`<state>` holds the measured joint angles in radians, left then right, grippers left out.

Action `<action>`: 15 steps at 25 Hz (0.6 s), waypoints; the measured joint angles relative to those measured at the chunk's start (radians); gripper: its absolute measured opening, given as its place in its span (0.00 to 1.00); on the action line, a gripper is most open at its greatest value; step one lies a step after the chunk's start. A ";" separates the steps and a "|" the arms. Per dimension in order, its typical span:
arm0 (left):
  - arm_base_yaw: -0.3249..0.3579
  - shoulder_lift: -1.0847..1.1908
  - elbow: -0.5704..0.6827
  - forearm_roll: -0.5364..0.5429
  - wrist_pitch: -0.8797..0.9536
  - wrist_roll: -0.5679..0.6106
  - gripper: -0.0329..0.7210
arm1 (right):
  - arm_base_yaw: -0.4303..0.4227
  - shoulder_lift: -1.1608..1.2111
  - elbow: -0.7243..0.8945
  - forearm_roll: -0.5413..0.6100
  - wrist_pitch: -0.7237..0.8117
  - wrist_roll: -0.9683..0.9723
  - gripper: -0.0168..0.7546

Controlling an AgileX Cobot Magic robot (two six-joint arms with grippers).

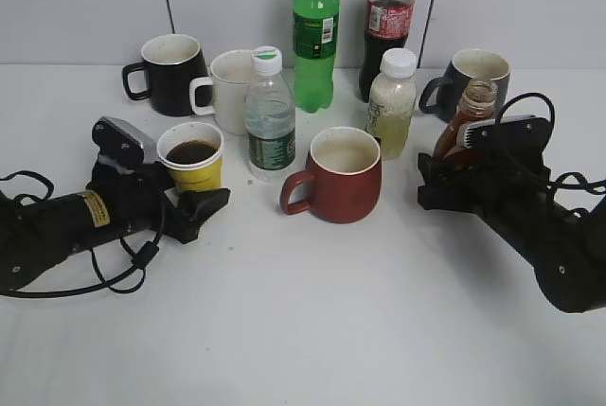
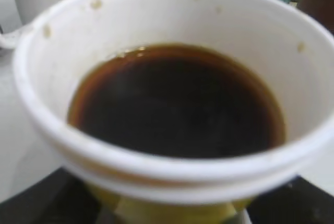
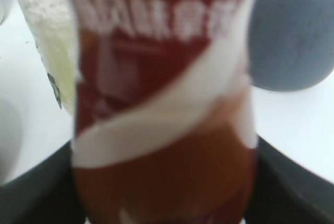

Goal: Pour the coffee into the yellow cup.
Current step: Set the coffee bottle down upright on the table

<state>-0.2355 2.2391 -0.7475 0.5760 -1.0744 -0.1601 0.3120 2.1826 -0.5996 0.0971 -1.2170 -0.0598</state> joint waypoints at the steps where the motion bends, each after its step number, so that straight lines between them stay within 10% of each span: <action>1: 0.000 -0.004 0.006 -0.001 0.002 0.000 0.83 | 0.000 0.000 0.001 0.000 0.000 0.000 0.78; 15: 0.000 -0.156 0.045 -0.014 0.275 0.001 0.83 | 0.000 -0.086 0.102 0.000 0.062 0.000 0.82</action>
<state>-0.2355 2.0827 -0.7027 0.5624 -0.7998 -0.1589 0.3120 2.0966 -0.4978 0.0971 -1.1553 -0.0598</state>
